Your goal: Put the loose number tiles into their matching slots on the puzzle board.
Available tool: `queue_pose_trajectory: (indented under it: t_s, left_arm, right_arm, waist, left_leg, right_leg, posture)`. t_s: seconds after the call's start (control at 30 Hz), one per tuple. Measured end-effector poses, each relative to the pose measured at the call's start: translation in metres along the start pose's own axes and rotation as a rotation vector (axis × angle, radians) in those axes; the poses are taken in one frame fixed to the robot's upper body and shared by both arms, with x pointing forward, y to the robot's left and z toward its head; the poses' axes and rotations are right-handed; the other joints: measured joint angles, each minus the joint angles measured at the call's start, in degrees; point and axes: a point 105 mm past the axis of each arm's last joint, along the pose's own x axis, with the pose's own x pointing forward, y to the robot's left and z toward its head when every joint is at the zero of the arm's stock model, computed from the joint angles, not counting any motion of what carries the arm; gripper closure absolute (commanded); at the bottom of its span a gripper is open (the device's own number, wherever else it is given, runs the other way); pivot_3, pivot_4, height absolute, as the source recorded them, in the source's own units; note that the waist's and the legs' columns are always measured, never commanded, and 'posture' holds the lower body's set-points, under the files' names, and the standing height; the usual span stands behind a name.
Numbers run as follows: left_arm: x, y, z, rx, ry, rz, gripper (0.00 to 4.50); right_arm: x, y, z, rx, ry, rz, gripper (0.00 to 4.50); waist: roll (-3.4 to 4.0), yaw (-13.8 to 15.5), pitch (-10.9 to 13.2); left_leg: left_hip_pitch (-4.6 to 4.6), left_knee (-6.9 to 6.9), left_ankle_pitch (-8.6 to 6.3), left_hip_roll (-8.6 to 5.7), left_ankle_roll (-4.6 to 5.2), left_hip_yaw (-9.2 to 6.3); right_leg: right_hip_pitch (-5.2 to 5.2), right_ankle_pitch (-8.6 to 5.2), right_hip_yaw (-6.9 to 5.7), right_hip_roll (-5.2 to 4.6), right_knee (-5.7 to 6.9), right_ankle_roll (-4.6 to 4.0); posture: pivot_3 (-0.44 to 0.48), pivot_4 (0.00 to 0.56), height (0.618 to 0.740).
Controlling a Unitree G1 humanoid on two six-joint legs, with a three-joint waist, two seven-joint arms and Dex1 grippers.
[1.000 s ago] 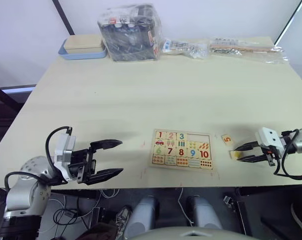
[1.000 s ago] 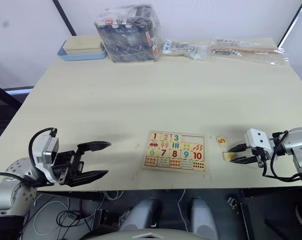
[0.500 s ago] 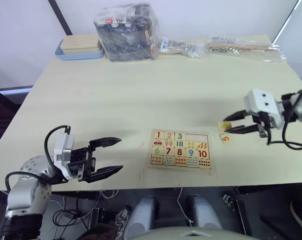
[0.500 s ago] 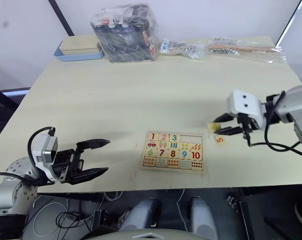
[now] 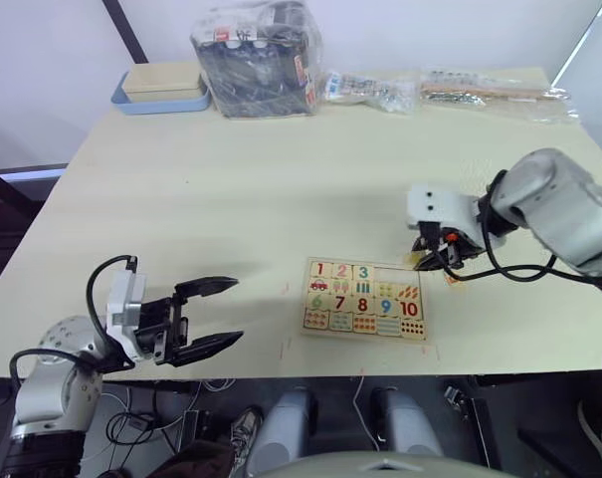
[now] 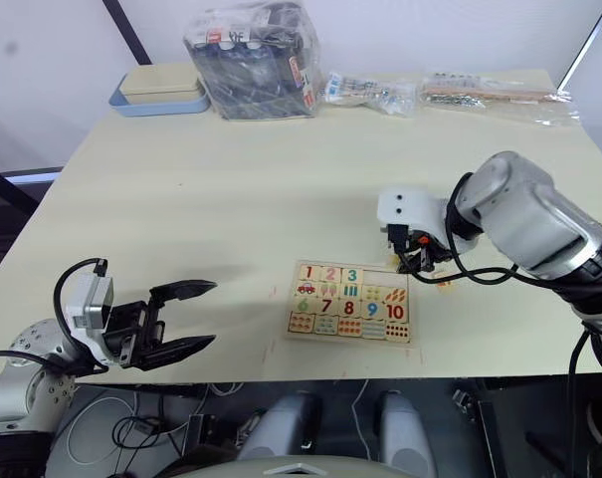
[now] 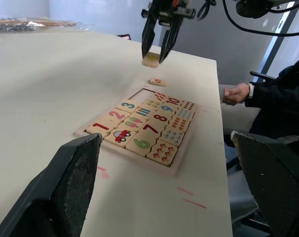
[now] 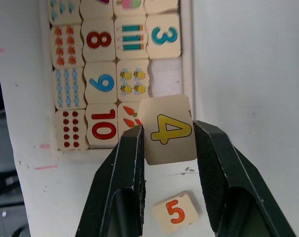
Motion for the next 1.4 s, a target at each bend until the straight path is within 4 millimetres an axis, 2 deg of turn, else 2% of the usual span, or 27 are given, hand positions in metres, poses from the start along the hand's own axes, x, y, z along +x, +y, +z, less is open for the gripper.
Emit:
queue_pose_trajectory:
  t_s: [0.13, 0.27, 0.47, 0.8, 1.1, 1.4]
  left_arm:
    - [-0.001, 0.001, -0.001, -0.003, -0.004, 0.02, 0.0]
    - [-0.004, 0.001, -0.002, -0.007, -0.001, 0.041, 0.0]
    - [-0.004, 0.002, 0.0, 0.002, -0.004, 0.056, 0.0]
    - [0.0, 0.002, 0.004, 0.019, -0.009, 0.059, 0.0]
    - [0.002, 0.002, 0.004, 0.015, -0.016, 0.07, 0.0]
    - [0.001, 0.002, 0.003, 0.014, -0.02, 0.074, 0.0]
  right_arm:
    - [0.018, -0.003, 0.003, 0.042, 0.008, 0.021, 3.6]
    - [0.018, -0.006, 0.007, 0.06, 0.004, 0.001, 3.6]
    - [0.031, -0.009, 0.014, 0.094, -0.009, -0.013, 3.6]
    - [0.038, -0.011, 0.019, 0.106, -0.016, -0.033, 3.6]
    - [0.048, -0.009, 0.011, 0.127, 0.014, -0.019, 3.6]
    - [0.053, -0.009, 0.011, 0.131, 0.01, -0.019, 3.6]
  waist:
    - [0.0, -0.46, 0.0]
    - [0.0, -0.98, 0.0]
    - [0.01, -1.19, 0.0]
    - [0.01, -1.19, 0.0]
    - [0.01, -1.22, 0.0]
    - [0.01, -1.22, -0.01]
  left_leg:
    - [0.0, 0.0, 0.02, 0.01, -0.02, -0.07]
    - [0.0, 0.0, 0.04, 0.01, -0.07, -0.07]
    - [0.01, 0.0, 0.06, 0.02, -0.09, -0.08]
    - [0.01, 0.0, 0.06, 0.02, -0.09, -0.08]
    - [0.01, 0.0, 0.06, 0.02, -0.1, -0.08]
    - [0.02, 0.0, 0.13, 0.02, -0.21, -0.07]
  right_leg:
    - [-0.01, 0.07, -0.04, 0.03, 0.02, -0.04]
    - [-0.01, 0.08, -0.03, 0.04, 0.02, -0.04]
    - [-0.01, 0.11, -0.04, 0.07, 0.04, -0.06]
    - [-0.01, 0.12, -0.04, 0.07, 0.04, -0.06]
    - [-0.02, 0.12, -0.04, 0.07, 0.04, -0.06]
    - [-0.01, 0.13, -0.03, 0.08, 0.05, -0.05]
  posture:
    - [0.0, 0.15, 0.74]
    - [0.0, 0.15, 0.74]
    - [0.0, 0.15, 0.74]
    - [0.0, 0.15, 0.74]
    - [0.0, 0.15, 0.74]
    - [0.0, 0.15, 0.74]
